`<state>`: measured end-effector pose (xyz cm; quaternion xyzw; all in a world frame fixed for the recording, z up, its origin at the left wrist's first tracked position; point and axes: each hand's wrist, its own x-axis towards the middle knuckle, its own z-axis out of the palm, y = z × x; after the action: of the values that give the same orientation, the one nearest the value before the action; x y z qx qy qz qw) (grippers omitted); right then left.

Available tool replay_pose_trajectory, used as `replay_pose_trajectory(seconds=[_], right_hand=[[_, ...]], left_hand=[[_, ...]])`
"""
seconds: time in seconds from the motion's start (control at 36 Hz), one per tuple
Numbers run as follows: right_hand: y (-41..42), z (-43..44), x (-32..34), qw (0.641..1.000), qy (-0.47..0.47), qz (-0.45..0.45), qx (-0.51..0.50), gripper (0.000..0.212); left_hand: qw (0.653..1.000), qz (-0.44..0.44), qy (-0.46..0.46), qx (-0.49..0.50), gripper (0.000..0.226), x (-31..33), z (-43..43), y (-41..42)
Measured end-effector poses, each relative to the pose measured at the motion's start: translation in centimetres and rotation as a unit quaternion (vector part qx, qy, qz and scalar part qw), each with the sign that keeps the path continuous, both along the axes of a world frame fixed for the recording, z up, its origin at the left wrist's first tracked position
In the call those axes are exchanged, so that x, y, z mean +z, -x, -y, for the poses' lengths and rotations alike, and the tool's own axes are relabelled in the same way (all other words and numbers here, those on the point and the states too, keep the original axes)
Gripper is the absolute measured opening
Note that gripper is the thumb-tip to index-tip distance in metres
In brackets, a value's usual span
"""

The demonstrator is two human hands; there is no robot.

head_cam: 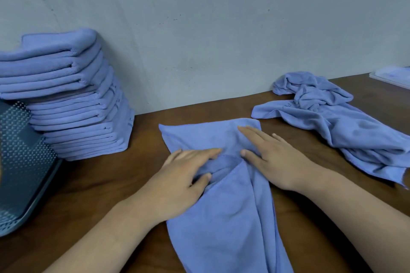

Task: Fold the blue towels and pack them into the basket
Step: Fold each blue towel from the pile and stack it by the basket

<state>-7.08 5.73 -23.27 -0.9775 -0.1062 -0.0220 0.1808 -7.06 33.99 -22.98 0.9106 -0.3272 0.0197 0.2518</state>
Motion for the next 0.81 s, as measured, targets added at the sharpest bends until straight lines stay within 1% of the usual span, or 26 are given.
replay_pose_trajectory(seconds=[0.08, 0.14, 0.19, 0.25, 0.31, 0.36, 0.42, 0.44, 0.47, 0.53, 0.56, 0.58, 0.64, 0.69, 0.75, 0.81], right_hand=[[-1.0, 0.8, -0.2, 0.999, -0.022, 0.011, -0.024, 0.063], [-1.4, 1.2, -0.5, 0.997, -0.026, 0.035, -0.057, 0.064], [-1.5, 1.3, -0.7, 0.994, -0.012, 0.062, -0.093, 0.064], [-1.6, 1.2, -0.7, 0.991, -0.002, 0.073, -0.113, 0.063], [-1.7, 1.1, -0.7, 0.99, 0.006, 0.079, -0.117, 0.059], [-1.6, 1.0, -0.8, 0.99, 0.01, 0.085, -0.115, 0.055], [-1.6, 1.1, -0.9, 0.989, 0.009, 0.089, -0.114, 0.053], [-1.5, 1.1, -0.9, 0.989, 0.01, 0.089, -0.114, 0.051], [-1.5, 1.2, -0.9, 0.99, 0.012, 0.09, -0.112, 0.05], [-1.6, 1.2, -0.8, 0.99, 0.013, 0.093, -0.108, 0.047], [-1.6, 1.2, -0.8, 0.99, 0.011, 0.092, -0.107, 0.047], [-1.6, 1.2, -0.7, 0.99, 0.01, 0.092, -0.106, 0.046], [-1.6, 1.2, -0.6, 0.99, 0.011, 0.092, -0.102, 0.046], [-1.5, 1.2, -0.4, 0.99, 0.009, 0.092, -0.102, 0.046], [-1.4, 1.2, -0.3, 0.991, 0.004, 0.093, -0.101, 0.046], [-1.4, 1.2, -0.3, 0.99, 0.004, 0.096, -0.099, 0.046]], left_hand=[[1.0, 0.013, 0.003, 0.003, 0.049, -0.3, -0.5, -0.9], [1.0, 0.005, 0.019, 0.015, 0.039, -0.3, -1.1, -1.5], [0.998, 0.017, 0.042, 0.041, 0.025, -0.3, -1.8, -2.0], [0.993, 0.041, 0.072, 0.085, 0.026, -0.3, -2.6, -2.4], [0.984, 0.072, 0.097, 0.131, 0.027, 0.0, -2.9, -2.4], [0.975, 0.092, 0.131, 0.156, 0.02, 0.7, -2.6, -1.4], [0.972, 0.072, 0.158, 0.16, 0.012, 1.5, -1.7, 0.4], [0.976, 0.04, 0.148, 0.156, 0.019, 1.7, -1.1, 1.5], [0.981, 0.004, 0.119, 0.155, 0.029, 1.8, -0.7, 2.6], [0.987, -0.036, 0.04, 0.151, 0.043, 1.4, -0.4, 4.4], [0.988, -0.045, 0.016, 0.147, 0.045, 1.2, -0.4, 5.1], [0.989, -0.052, 0.014, 0.14, 0.043, 1.0, -0.6, 5.7], [0.986, -0.081, 0.055, 0.132, 0.035, 0.9, -1.2, 6.8], [0.971, -0.118, 0.148, 0.143, 0.038, 1.1, -2.1, 8.2], [0.941, -0.138, 0.258, 0.171, 0.045, 1.3, -3.0, 9.6], [0.908, -0.139, 0.341, 0.201, 0.048, 1.7, -3.6, 11.0]])
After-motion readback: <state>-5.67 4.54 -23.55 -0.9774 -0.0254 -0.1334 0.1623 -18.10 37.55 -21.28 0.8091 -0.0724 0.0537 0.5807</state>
